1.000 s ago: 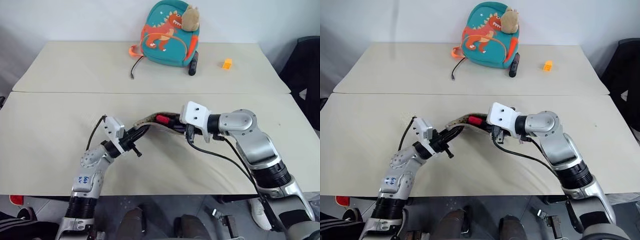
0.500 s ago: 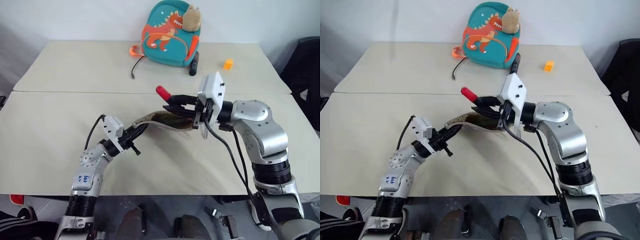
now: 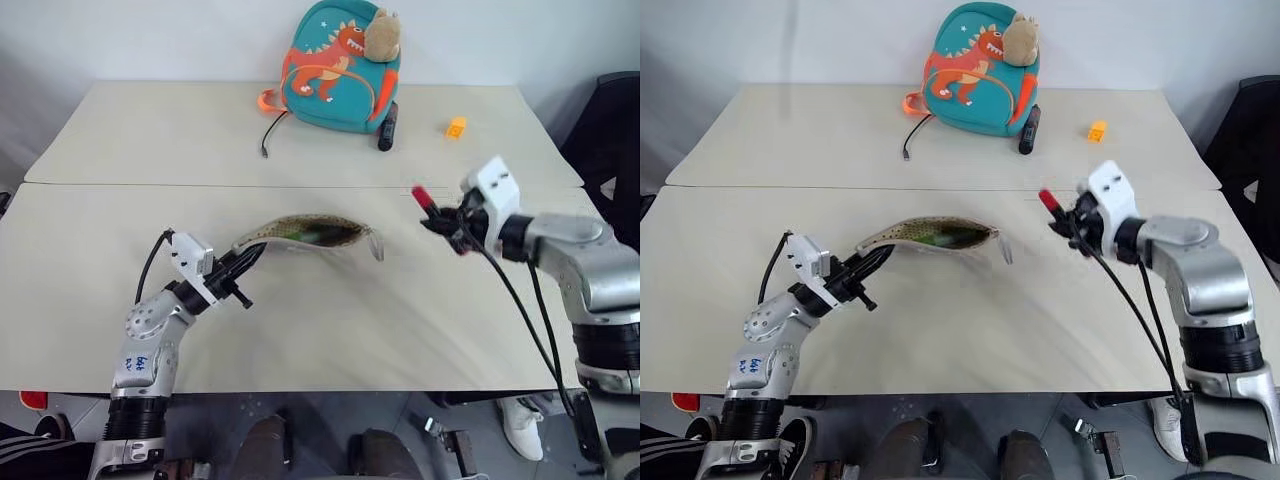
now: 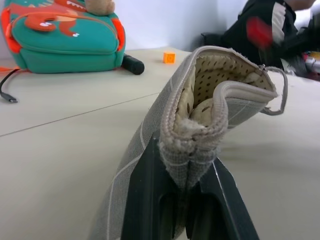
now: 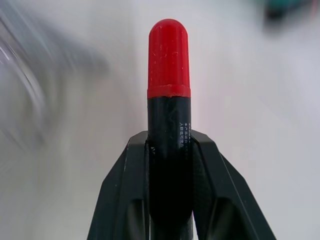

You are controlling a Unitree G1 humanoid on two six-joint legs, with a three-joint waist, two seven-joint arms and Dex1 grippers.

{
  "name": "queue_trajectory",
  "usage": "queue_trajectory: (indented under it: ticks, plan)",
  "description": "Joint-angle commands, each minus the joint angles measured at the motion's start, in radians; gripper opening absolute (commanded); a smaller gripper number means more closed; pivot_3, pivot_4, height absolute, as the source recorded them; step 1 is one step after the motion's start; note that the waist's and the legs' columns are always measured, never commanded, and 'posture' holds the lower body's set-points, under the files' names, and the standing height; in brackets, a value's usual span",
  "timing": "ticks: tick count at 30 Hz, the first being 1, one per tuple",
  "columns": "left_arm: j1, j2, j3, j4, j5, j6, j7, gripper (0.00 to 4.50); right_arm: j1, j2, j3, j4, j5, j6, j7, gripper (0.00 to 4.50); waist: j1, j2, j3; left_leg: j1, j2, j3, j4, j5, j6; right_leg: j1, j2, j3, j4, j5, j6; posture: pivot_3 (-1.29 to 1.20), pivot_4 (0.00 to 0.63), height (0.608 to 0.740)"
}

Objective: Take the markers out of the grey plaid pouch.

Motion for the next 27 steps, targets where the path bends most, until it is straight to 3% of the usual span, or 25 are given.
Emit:
queue_trajectory:
  ticks: [1, 8, 13, 22, 27]
  plan:
    - [0.006, -0.012, 0.003, -0.021, -0.013, -0.019, -0.002, 0.0, -0.002, 0.043, -0.086, -0.054, 0.029, 0.141, -0.107, 0.7, -0.003, 0.0, 0.0, 0.0, 0.0, 0.001, 0.0, 0.0, 0.0, 0.0, 0.0, 0.0, 0.0, 0.0, 0.0, 0.0, 0.15, 0.74]
    - [0.005, -0.028, -0.005, -0.024, -0.005, -0.02, -0.002, 0.0, -0.025, 0.188, -0.215, -0.009, 0.023, 0.253, -0.307, 0.7, -0.001, 0.0, 0.0, 0.0, 0.0, 0.002, 0.0, 0.0, 0.0, -0.001, 0.0, 0.002, 0.0, 0.0, 0.0, 0.0, 0.15, 0.74]
    - [0.006, -0.027, -0.005, -0.028, -0.006, -0.017, -0.002, 0.0, -0.017, 0.227, -0.222, 0.012, 0.025, 0.231, -0.346, 0.7, -0.001, 0.0, 0.0, -0.001, 0.0, 0.003, -0.002, 0.0, 0.0, -0.004, 0.0, 0.003, 0.001, 0.0, 0.0, 0.0, 0.15, 0.74]
    - [0.004, -0.029, -0.016, -0.032, -0.003, -0.012, -0.003, 0.0, -0.027, 0.219, -0.198, 0.025, 0.024, 0.196, -0.36, 3.72, -0.001, 0.0, 0.0, -0.002, 0.0, 0.003, -0.002, 0.0, 0.0, -0.005, 0.0, 0.003, 0.002, 0.0, 0.0, 0.0, 0.15, 0.74]
    - [0.003, -0.03, -0.019, -0.032, -0.004, -0.014, -0.002, 0.0, -0.063, 0.207, -0.195, 0.013, 0.031, 0.145, -0.338, 3.72, -0.002, 0.0, 0.0, -0.002, 0.0, 0.003, -0.002, 0.0, 0.0, -0.005, 0.0, 0.003, 0.002, 0.0, 0.0, 0.0, 0.15, 0.74]
